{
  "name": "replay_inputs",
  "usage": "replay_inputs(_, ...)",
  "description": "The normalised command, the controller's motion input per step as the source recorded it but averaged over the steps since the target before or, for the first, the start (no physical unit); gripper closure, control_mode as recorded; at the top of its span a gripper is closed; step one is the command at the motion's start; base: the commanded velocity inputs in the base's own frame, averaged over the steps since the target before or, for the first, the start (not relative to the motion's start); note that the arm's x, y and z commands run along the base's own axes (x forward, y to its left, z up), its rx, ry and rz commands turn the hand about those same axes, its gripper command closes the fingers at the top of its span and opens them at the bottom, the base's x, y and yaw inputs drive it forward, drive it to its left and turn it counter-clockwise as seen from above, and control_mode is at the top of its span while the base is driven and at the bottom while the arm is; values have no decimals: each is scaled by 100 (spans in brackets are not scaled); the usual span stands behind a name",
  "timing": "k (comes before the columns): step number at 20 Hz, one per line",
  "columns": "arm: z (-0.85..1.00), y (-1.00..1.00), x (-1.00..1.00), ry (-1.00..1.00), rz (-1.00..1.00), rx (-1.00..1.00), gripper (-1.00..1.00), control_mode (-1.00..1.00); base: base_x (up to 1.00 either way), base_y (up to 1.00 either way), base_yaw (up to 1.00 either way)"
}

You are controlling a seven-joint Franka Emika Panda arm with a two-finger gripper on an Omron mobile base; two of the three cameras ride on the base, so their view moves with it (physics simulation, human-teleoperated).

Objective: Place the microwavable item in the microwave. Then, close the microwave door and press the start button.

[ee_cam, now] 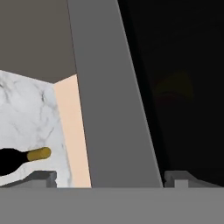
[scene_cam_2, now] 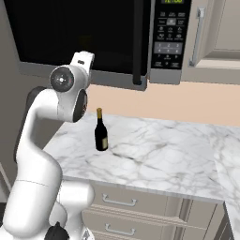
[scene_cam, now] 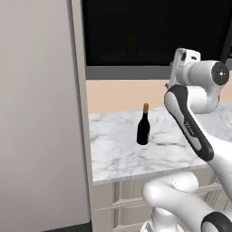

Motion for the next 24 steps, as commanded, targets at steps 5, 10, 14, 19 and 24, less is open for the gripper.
replay_inputs(5,0,3,49,11,0,-3,-100,-100,0,0,0)
replay_inputs(10,0,0,46,8,0,0,-100,-100,0,0,0)
replay_inputs(14,0,0,14,1,0,0,-100,-100,0,0,0)
replay_inputs(19,0,0,-6,-1,0,0,-100,-100,0,0,0)
replay_inputs(24,0,0,-82,-15,0,0,-100,-100,0,0,0)
